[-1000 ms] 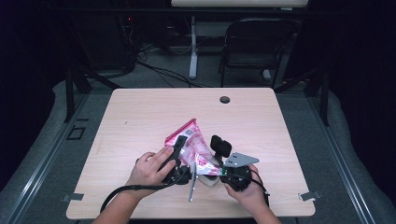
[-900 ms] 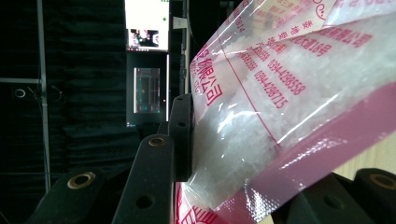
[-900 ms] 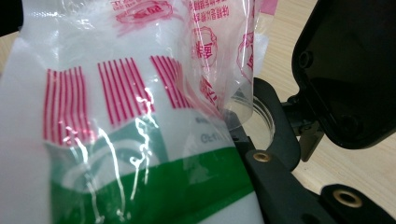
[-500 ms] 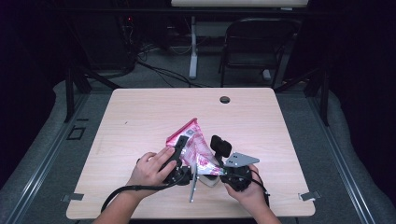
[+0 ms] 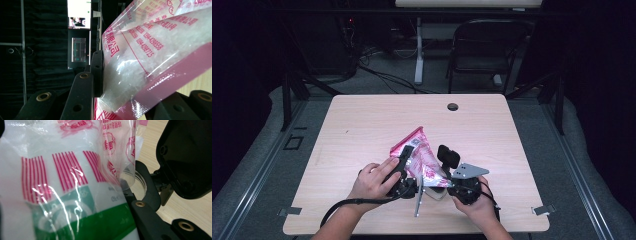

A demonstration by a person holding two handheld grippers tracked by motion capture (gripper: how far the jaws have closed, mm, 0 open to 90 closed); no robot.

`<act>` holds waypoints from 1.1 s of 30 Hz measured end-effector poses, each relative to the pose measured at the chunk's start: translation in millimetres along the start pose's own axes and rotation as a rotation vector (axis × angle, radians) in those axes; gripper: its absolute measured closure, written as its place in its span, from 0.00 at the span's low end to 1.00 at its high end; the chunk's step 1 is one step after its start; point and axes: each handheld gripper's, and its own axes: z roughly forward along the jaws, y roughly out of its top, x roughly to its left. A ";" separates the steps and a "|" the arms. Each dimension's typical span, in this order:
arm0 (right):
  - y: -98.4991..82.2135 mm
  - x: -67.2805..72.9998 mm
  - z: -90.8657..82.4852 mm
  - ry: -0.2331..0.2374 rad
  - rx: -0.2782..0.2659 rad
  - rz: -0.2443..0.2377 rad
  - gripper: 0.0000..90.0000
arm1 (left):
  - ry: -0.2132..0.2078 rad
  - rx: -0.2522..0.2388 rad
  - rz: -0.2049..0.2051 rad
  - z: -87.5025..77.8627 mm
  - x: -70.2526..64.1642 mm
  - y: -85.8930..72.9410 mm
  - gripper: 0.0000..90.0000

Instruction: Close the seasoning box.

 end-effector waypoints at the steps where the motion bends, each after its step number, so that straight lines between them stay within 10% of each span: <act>1: 0.0 -0.1 0.2 0.000 0.000 0.000 1.00 | 0.003 -0.003 0.000 0.1 -0.2 -0.1 0.80; 33: 0.9 -0.9 5.6 -0.015 0.002 0.017 1.00 | 0.011 -0.008 -0.005 -2.0 0.3 1.6 0.80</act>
